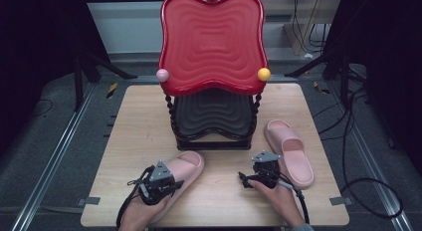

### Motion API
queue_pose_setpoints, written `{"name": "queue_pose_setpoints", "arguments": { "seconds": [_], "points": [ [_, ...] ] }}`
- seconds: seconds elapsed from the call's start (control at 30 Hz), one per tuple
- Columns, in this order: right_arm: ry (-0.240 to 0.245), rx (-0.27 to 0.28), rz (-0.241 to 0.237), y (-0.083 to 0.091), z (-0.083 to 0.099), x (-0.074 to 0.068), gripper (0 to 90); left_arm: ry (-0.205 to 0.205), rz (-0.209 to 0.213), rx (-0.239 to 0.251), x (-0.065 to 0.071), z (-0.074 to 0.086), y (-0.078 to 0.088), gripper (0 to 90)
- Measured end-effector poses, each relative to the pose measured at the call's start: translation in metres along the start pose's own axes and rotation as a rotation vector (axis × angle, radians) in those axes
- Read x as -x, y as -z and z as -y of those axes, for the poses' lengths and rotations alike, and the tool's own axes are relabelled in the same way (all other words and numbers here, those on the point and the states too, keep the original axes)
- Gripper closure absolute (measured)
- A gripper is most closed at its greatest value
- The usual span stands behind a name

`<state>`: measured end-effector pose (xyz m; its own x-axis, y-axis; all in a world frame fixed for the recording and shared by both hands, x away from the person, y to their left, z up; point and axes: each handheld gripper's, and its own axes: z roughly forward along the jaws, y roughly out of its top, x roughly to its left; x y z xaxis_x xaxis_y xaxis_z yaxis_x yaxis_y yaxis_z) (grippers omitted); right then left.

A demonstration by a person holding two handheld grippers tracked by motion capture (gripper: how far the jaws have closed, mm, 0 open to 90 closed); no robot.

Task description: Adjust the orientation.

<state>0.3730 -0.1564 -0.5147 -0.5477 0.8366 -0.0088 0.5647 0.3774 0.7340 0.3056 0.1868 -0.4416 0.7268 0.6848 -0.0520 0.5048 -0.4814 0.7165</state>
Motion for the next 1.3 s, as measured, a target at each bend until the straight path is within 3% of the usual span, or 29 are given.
{"name": "queue_pose_setpoints", "arguments": {
  "seconds": [0.17, 0.23, 0.37, 0.43, 0.57, 0.73, 0.87, 1.23, 1.3],
  "points": [
    [0.0, 0.0, 0.0, 0.0, 0.0, 0.0, 5.0, -0.033, 0.019, 0.038, 0.017, -0.017, 0.012, 84.1],
    [0.001, -0.001, 0.0, 0.0, 0.0, 0.0, 5.0, -0.055, 0.023, 0.066, 0.025, -0.034, 0.016, 84.2],
    [0.0, -0.001, 0.001, 0.0, 0.0, 0.0, 5.0, -0.065, 0.025, 0.089, 0.03, -0.05, 0.016, 84.3],
    [0.0, -0.001, 0.001, 0.0, 0.0, 0.0, 5.0, -0.083, 0.004, 0.128, 0.034, -0.07, 0.015, 84.4],
    [0.0, 0.0, -0.001, 0.0, 0.0, 0.0, 5.0, -0.094, -0.022, 0.171, 0.035, -0.094, 0.012, 84.4],
    [0.002, 0.0, 0.0, 0.0, 0.0, 0.0, 5.0, -0.078, -0.071, 0.24, 0.033, -0.12, 0.002, 84.4],
    [0.002, -0.001, 0.001, 0.0, 0.0, 0.0, 5.0, -0.026, -0.076, 0.294, 0.029, -0.135, -0.006, 84.5],
    [0.006, 0.0, 0.002, 0.0, 0.0, 0.0, 5.0, 0.032, -0.153, 0.369, 0.027, -0.156, -0.027, 84.5],
    [0.002, 0.0, -0.001, 0.0, 0.0, 0.0, 5.0, 0.053, -0.194, 0.383, 0.022, -0.158, -0.034, 84.5]
  ]
}}
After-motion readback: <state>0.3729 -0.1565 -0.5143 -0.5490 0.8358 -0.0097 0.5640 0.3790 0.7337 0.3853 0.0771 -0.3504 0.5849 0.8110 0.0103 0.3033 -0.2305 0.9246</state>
